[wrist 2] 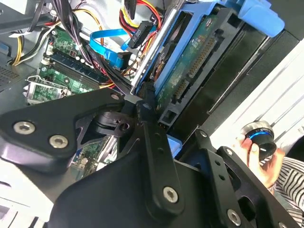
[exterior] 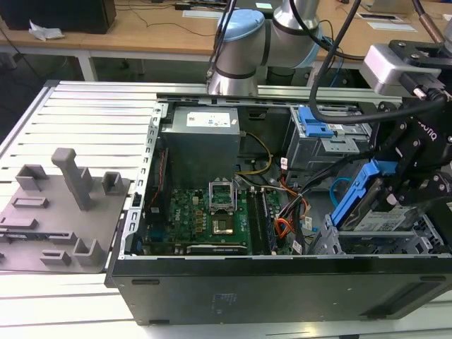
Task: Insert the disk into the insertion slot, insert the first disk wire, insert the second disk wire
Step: 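Insert the disk into the insertion slot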
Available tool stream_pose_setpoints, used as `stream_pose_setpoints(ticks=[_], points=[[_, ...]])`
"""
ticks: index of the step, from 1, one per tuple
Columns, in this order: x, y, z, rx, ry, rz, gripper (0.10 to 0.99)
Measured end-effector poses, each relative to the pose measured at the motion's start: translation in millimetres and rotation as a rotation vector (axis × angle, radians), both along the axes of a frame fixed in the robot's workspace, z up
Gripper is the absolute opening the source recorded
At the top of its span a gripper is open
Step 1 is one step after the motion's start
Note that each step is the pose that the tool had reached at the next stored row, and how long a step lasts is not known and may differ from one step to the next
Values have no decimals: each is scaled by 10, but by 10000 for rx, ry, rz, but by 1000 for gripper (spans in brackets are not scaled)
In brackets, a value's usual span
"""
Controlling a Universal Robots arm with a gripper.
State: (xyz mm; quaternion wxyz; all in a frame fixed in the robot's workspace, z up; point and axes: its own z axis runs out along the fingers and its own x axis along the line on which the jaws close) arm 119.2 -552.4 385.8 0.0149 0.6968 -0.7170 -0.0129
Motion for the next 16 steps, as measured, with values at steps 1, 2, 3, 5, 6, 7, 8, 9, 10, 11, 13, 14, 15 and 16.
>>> stream_pose_setpoints(ticks=[1, 2, 3, 5, 6, 7, 8, 9, 10, 11, 13, 14, 15, 16], points=[[1, 0, -1, 2, -2, 1, 365], [0, 0, -1, 0, -1, 1, 373], [0, 0, -1, 0, -1, 1, 373], [0, 0, -2, 1, 0, 1, 439], [0, 0, -1, 0, 0, 1, 439], [0, 0, -2, 0, 0, 1, 424], [0, 0, -2, -1, 0, 1, 357], [0, 0, -2, 0, 0, 0, 294], [0, 0, -3, 0, 0, 1, 235], [0, 0, -3, 0, 0, 1, 114], [0, 0, -4, 1, 0, 1, 106], [0, 0, -4, 1, 0, 0, 106], [0, 0, -4, 0, 0, 1, 106], [0, 0, -5, 1, 0, 1, 106]])
